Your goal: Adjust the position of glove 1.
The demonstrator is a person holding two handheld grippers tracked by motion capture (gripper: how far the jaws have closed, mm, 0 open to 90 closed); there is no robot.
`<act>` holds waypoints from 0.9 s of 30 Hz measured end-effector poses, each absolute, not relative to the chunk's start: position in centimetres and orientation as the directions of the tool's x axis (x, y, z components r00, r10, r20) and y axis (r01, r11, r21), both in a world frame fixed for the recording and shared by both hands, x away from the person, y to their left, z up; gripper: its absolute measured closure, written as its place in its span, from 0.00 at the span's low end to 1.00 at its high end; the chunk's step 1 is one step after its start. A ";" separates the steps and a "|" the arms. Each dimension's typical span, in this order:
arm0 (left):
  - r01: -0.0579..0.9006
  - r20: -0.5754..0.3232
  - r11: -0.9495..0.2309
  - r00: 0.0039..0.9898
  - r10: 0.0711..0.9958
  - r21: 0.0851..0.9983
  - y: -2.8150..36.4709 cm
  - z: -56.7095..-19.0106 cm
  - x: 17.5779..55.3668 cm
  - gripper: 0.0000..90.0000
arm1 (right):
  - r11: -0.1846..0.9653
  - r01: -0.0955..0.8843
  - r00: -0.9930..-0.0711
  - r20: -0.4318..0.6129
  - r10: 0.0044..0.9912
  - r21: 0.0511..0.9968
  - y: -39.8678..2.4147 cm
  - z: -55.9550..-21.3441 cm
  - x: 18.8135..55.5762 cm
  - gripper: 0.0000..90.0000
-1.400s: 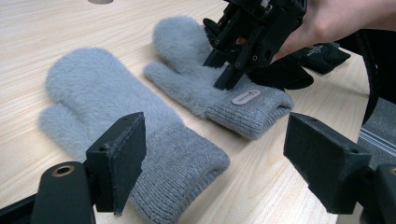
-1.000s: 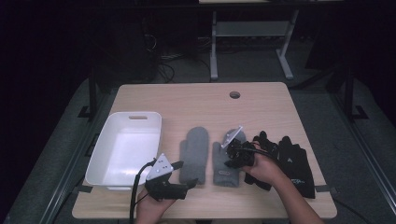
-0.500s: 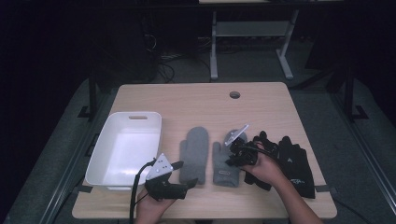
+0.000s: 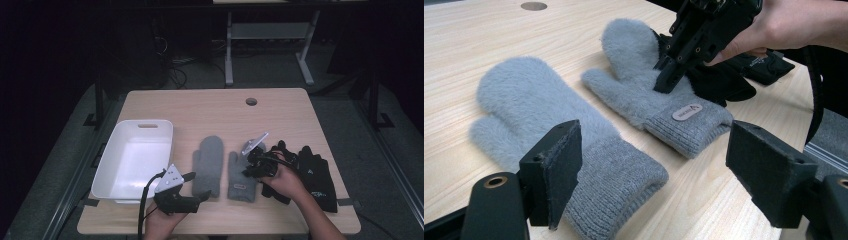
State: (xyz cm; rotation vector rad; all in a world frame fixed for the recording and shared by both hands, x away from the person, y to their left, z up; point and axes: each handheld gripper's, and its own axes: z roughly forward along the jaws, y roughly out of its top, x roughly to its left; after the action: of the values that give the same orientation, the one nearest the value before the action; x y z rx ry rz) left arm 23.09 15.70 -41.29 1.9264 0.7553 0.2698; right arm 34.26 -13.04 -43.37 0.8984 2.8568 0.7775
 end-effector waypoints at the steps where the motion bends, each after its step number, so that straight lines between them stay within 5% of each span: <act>1: 0.387 -0.137 -0.298 0.780 0.611 0.873 15.7 -41.3 23.1 0.24 | 0.705 0.525 -0.830 0.102 0.549 0.477 -13.1 -43.3 34.2 0.92; 27: 0.383 -0.133 -0.298 0.780 0.611 0.875 15.7 -41.2 23.0 0.25 | 0.648 0.548 -0.807 0.129 0.576 0.530 -14.6 -41.5 33.3 0.93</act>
State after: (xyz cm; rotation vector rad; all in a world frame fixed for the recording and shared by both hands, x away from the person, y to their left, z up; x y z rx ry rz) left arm 23.04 15.72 -41.19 1.9253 0.7523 0.2738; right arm 33.27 -14.61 -41.48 0.9575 2.8053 0.8754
